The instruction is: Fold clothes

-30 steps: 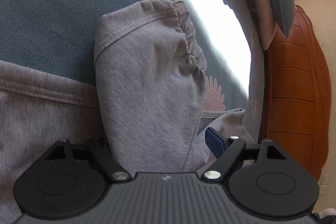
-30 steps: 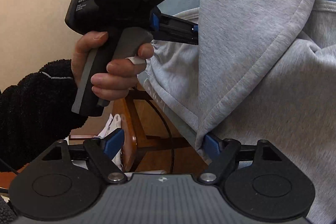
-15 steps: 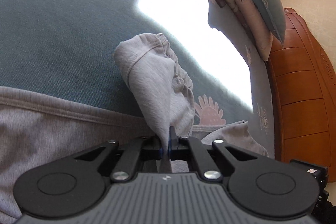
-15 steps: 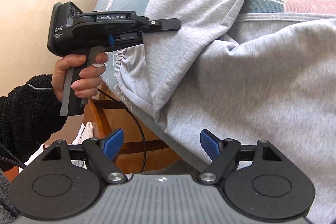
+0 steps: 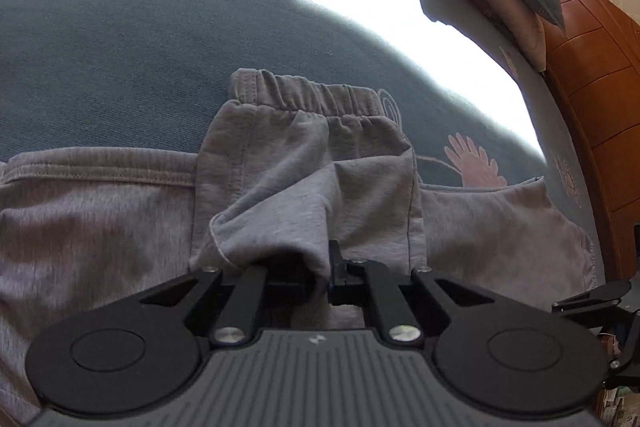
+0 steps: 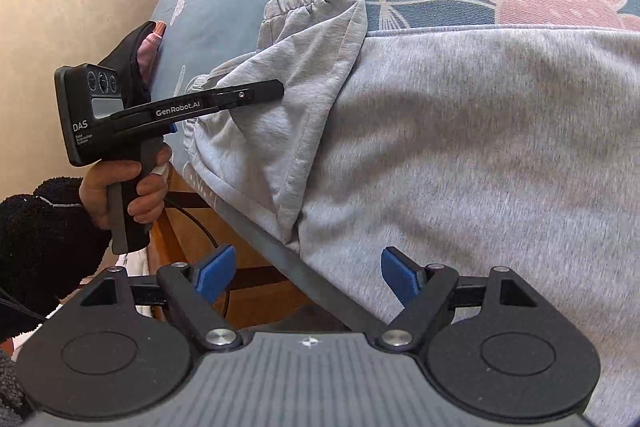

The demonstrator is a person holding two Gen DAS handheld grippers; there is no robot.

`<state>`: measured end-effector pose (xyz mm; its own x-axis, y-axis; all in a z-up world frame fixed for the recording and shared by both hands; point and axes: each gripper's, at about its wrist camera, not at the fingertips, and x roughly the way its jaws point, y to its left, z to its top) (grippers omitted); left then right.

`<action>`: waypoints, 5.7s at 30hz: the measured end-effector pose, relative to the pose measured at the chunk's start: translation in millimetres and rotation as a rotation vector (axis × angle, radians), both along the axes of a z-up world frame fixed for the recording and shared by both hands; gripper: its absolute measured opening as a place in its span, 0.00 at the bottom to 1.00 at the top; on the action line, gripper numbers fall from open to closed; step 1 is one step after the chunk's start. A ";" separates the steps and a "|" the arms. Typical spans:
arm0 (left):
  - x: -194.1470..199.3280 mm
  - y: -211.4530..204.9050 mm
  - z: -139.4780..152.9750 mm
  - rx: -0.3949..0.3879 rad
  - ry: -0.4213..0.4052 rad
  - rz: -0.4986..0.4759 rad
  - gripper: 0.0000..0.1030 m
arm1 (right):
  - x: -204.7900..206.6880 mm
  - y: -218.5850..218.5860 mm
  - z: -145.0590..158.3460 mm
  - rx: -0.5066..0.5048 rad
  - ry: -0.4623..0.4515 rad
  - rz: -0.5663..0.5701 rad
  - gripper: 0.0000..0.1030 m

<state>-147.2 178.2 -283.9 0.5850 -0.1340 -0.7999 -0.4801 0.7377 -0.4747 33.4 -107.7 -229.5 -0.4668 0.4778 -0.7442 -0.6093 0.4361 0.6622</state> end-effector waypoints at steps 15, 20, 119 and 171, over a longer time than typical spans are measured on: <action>-7.2 7.0 23.1 0.005 -0.152 0.140 0.04 | 44.2 7.9 17.5 -0.024 -0.301 -0.199 0.79; -7.6 4.1 17.9 0.037 -0.132 0.131 0.05 | 44.3 19.6 1.5 -0.119 -0.578 -0.239 0.65; 285.3 -324.6 17.6 0.438 -0.236 -0.786 0.56 | 17.0 -242.7 -40.6 -0.230 -0.820 -0.492 0.96; 184.8 -120.7 18.9 0.697 0.587 0.014 0.11 | 10.7 -152.1 10.4 -0.180 -0.829 -0.504 0.96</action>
<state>37.6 57.5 -264.9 0.0562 0.4958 -0.8666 -0.5146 0.7582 0.4004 44.1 -259.9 -219.1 0.4630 0.3250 -0.8246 -0.5655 0.8247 0.0076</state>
